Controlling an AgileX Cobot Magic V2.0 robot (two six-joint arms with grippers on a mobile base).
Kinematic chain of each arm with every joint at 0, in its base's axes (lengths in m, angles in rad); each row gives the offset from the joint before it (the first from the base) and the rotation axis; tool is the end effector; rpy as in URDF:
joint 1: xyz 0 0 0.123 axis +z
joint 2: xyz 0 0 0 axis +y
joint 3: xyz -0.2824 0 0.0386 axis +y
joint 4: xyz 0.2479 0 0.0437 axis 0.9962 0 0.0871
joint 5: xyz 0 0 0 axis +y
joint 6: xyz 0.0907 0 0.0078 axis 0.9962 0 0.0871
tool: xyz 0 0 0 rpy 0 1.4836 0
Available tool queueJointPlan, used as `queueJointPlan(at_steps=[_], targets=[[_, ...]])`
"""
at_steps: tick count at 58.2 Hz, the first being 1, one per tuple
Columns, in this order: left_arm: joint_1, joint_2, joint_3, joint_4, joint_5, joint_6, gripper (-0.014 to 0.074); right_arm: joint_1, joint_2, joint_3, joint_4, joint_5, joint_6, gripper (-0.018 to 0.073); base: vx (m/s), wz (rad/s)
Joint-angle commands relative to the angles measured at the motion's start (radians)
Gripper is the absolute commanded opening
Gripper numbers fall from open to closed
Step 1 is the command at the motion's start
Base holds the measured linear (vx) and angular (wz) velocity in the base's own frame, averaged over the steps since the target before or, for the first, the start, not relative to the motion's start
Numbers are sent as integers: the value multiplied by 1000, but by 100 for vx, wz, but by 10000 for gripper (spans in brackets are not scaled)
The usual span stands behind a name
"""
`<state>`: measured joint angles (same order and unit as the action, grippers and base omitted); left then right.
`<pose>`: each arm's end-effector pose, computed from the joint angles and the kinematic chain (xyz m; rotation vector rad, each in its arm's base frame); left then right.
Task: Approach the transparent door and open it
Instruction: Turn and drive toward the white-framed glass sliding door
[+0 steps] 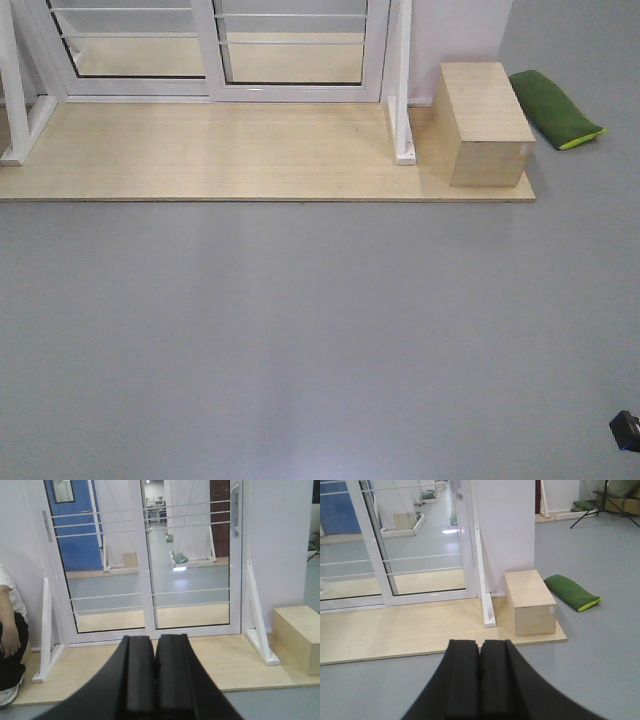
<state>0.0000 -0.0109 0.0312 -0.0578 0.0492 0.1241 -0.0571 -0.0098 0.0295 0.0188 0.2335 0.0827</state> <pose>0.0570 -0.0003 0.1987 0.0538 1.5523 0.0503 0.0556 -0.0028 0.1825 0.1340 1.7317 0.0360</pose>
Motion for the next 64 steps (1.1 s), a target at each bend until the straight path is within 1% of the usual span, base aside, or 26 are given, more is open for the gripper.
queueJointPlan(at_steps=[1,33,64], targets=[[0,-13,15,-9,-82,-9,-6,-4,-17,5,-1,-81,-8,-6,42,20],[0,-13,15,-9,-82,-9,-6,-4,-17,5,-1,-81,-8,-6,45,11],[0,-13,15,-9,-82,-9,-6,-4,-17,5,-1,-81,-8,-6,49,-6]])
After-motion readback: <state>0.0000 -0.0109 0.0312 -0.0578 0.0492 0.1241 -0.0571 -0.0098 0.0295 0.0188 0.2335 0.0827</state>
